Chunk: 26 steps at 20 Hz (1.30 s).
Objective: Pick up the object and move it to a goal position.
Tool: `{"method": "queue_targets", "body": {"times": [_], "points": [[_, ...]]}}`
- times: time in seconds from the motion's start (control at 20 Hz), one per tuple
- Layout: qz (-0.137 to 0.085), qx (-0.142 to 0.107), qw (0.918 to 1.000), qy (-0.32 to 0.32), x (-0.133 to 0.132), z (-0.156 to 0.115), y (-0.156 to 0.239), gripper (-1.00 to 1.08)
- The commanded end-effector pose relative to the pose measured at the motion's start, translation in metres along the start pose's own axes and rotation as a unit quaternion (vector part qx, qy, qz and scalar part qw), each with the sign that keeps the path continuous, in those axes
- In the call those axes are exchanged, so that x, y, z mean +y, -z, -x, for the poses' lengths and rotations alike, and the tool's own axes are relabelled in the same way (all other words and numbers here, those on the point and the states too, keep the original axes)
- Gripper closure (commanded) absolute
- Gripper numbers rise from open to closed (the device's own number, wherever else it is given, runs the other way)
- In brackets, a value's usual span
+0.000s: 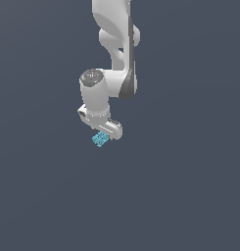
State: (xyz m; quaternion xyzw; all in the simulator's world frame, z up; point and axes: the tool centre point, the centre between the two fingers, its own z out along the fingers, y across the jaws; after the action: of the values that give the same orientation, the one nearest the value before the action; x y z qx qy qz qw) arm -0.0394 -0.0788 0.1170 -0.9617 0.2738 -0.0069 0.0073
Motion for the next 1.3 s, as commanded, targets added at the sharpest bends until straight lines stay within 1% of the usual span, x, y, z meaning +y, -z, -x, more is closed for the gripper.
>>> {"method": "queue_targets", "body": {"times": [0.0,0.2,0.45,0.8,1.25], "points": [[0.003,-0.001,0.9995,-0.032,0.011,0.003,-0.009,-0.92],[0.007,-0.003,0.9977,-0.068,0.023,0.007,-0.019,-0.92],[0.009,-0.004,0.9959,-0.09,0.031,0.01,-0.025,-0.92],[0.009,-0.004,0.996,-0.089,0.031,0.01,-0.03,-0.92],[0.009,-0.004,0.9957,-0.092,0.033,0.011,-0.069,-0.92]]}}
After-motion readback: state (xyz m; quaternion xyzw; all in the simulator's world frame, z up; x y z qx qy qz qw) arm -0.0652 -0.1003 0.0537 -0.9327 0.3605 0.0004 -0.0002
